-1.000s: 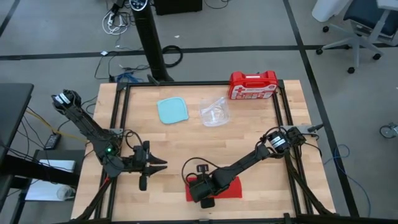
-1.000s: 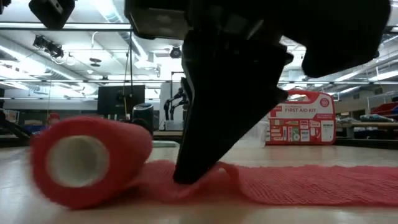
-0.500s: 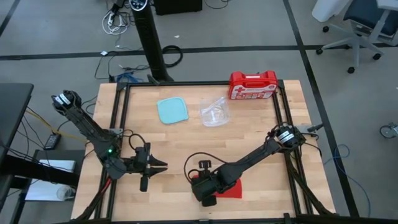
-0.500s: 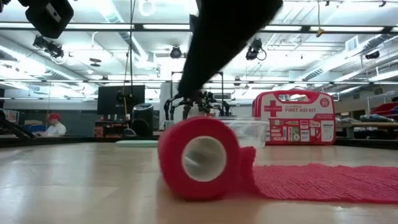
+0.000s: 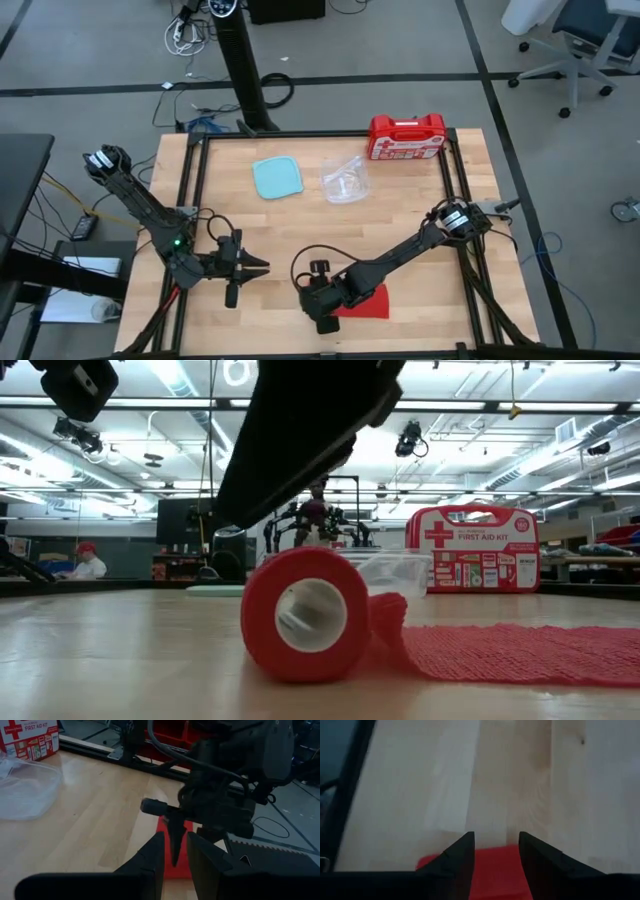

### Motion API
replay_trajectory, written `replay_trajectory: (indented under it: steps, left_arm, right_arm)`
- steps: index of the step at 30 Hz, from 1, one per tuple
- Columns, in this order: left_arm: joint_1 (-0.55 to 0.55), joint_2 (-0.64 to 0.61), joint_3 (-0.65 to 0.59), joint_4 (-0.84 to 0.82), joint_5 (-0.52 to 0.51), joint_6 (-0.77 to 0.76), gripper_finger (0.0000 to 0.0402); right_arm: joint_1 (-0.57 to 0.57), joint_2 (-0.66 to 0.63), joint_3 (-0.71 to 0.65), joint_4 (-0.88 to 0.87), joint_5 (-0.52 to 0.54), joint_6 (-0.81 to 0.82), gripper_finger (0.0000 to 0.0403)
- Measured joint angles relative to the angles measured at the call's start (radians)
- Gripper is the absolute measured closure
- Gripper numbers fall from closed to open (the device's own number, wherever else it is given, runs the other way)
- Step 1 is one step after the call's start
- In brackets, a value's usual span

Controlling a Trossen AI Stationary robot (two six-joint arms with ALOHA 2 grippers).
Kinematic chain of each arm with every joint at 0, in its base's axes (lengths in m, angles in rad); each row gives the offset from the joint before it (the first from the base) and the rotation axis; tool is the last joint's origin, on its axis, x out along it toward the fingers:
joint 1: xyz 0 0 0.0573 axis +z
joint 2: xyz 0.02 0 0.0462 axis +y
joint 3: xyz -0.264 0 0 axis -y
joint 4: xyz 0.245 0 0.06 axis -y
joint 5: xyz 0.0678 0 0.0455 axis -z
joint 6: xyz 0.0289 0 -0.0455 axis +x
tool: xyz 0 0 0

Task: Roll bandage
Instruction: Roll the red bandage

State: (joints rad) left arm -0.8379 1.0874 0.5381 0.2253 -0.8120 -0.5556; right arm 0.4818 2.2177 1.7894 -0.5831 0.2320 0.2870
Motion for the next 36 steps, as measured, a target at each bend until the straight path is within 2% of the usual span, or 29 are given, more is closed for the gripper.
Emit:
replay_trajectory:
  steps: [10, 23, 36]
  left_arm:
    - [0.000, 0.000, 0.000, -0.007, 0.000, -0.003, 0.0316]
    - [0.000, 0.000, 0.000, -0.013, 0.000, -0.023, 0.0316]
    - [0.000, 0.000, 0.000, -0.010, 0.012, -0.025, 0.0316]
  right_arm:
    - [0.001, 0.006, -0.021, -0.077, -0.006, 0.048, 0.0251]
    - [0.042, 0.004, -0.030, -0.345, -0.028, 0.123, 0.0251]
    - [0.043, -0.001, -0.028, -0.395, -0.027, 0.174, 0.0251]
